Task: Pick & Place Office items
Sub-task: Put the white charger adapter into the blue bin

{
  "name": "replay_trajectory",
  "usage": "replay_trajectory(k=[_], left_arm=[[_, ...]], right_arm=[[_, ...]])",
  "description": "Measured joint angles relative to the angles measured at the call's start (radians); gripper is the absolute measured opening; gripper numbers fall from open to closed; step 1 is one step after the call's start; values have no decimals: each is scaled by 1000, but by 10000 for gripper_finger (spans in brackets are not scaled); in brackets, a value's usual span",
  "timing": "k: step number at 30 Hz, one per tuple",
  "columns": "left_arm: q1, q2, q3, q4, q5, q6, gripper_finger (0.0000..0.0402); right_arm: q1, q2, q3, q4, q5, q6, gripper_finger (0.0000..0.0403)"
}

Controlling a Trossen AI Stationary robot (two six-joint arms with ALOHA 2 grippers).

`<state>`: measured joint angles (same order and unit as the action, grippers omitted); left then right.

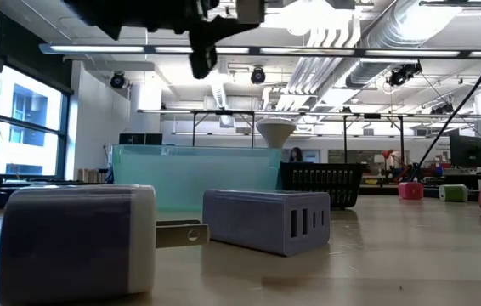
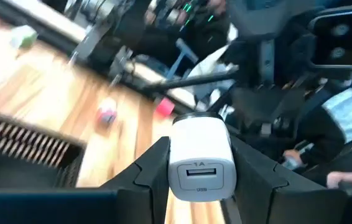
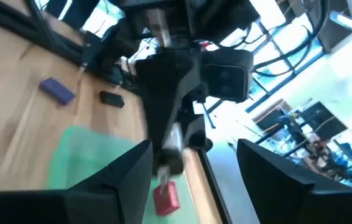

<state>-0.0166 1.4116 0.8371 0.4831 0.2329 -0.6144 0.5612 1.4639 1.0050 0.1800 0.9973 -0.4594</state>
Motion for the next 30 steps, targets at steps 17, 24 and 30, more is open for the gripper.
replay_trajectory(k=[17, 24, 30], left_arm=[[139, -61, 1, -659, -426, 177, 124], [145, 36, 1, -582, -412, 256, 128], [145, 119, 1, -514, -412, 323, 129]], right_arm=[[-17, 0, 0, -252, -143, 255, 221], [-77, 0, -9, -257, -324, 275, 222], [-110, 0, -10, -281, -424, 310, 222]])
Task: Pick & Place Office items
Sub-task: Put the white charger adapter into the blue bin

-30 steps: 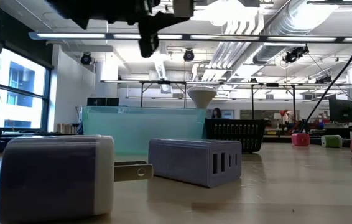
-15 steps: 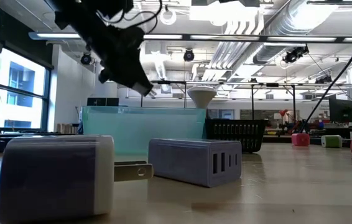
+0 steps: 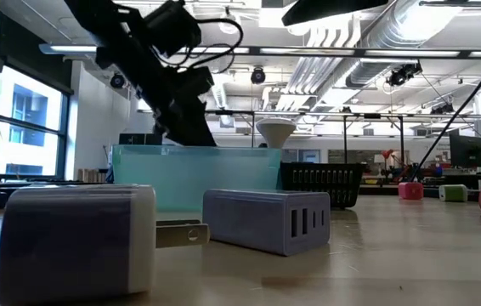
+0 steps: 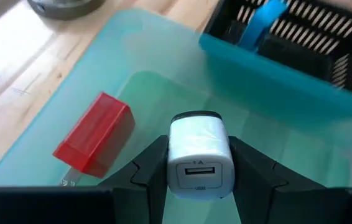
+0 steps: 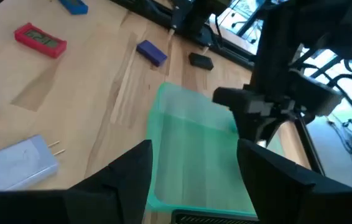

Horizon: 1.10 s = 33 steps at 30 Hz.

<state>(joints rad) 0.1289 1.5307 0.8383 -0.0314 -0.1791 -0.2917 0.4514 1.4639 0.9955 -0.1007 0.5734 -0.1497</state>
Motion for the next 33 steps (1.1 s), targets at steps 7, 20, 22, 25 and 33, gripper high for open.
replay_trajectory(k=[7, 20, 22, 25, 33], left_arm=[[2, 71, 0, 66, -1, 34, 130], [2, 168, 0, 140, -8, 80, 131], [2, 168, -1, 142, -9, 82, 131], [2, 167, 0, 147, -9, 83, 131], [2, 167, 0, 145, -9, 86, 131]], right_arm=[[-2, 0, 0, -9, -49, 0, 222], [-2, 0, 0, -32, -60, 20, 222], [-2, 0, 0, -34, -63, 23, 222], [-2, 0, 0, -44, -92, 23, 222], [-2, 0, 0, -48, -113, 25, 222]])
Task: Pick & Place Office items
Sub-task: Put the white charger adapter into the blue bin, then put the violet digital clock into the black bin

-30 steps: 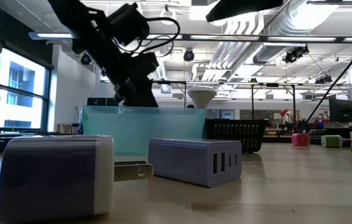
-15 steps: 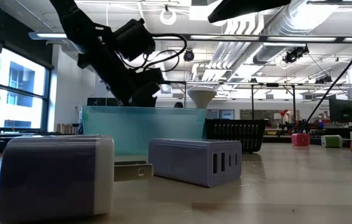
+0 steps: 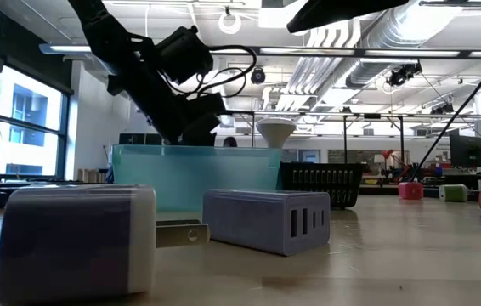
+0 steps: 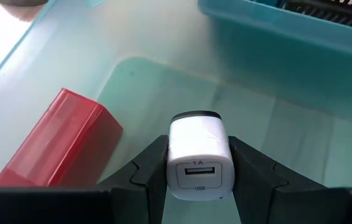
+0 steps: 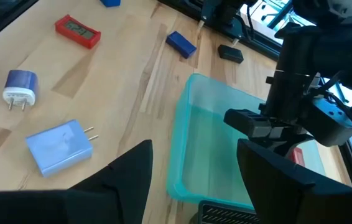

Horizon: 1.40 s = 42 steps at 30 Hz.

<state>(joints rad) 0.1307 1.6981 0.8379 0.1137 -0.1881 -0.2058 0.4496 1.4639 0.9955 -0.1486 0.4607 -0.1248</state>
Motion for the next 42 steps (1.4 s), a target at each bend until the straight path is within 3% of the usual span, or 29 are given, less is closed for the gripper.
replay_trajectory(k=[9, 21, 26, 34, 42], left_arm=[[0, 0, 0, -1, 0, 41, 138], [0, 1, 0, 0, 0, 86, 224], [0, -15, 1, -9, 0, 91, 235], [0, -197, 5, -41, -1, 105, 236], [7, -381, 5, -222, -73, -9, 236]], right_arm=[[0, 0, 0, -5, 0, 0, 222], [-2, 0, 0, -14, 0, 0, 222], [-2, 0, 0, -14, 0, 0, 222], [-3, 0, 0, -21, -1, 1, 222], [-45, 0, 0, -21, -106, 1, 222]])
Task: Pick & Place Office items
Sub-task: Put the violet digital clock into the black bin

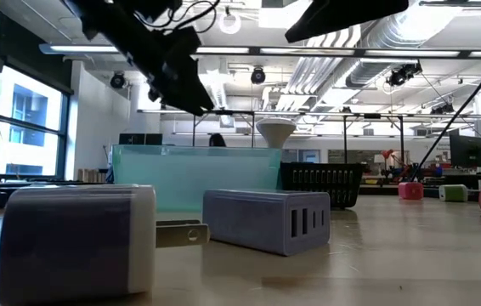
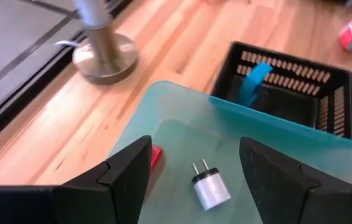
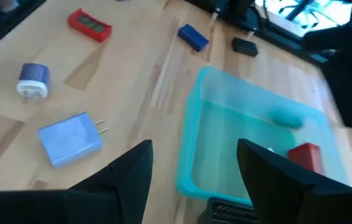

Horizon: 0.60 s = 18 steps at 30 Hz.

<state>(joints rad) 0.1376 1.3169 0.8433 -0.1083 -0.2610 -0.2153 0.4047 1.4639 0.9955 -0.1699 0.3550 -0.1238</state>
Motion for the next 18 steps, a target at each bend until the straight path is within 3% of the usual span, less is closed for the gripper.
replay_trajectory(k=[6, 13, 18], left_arm=[[15, -26, 0, -98, 5, -113, 236], [10, -25, 0, -124, 8, -51, 240], [-4, -18, -1, -126, 0, -53, 271]], right_arm=[[-39, 0, 0, 3, -102, 13, 222], [-48, 0, 0, 7, -124, 26, 222], [-47, 0, 0, 8, -125, 24, 222]])
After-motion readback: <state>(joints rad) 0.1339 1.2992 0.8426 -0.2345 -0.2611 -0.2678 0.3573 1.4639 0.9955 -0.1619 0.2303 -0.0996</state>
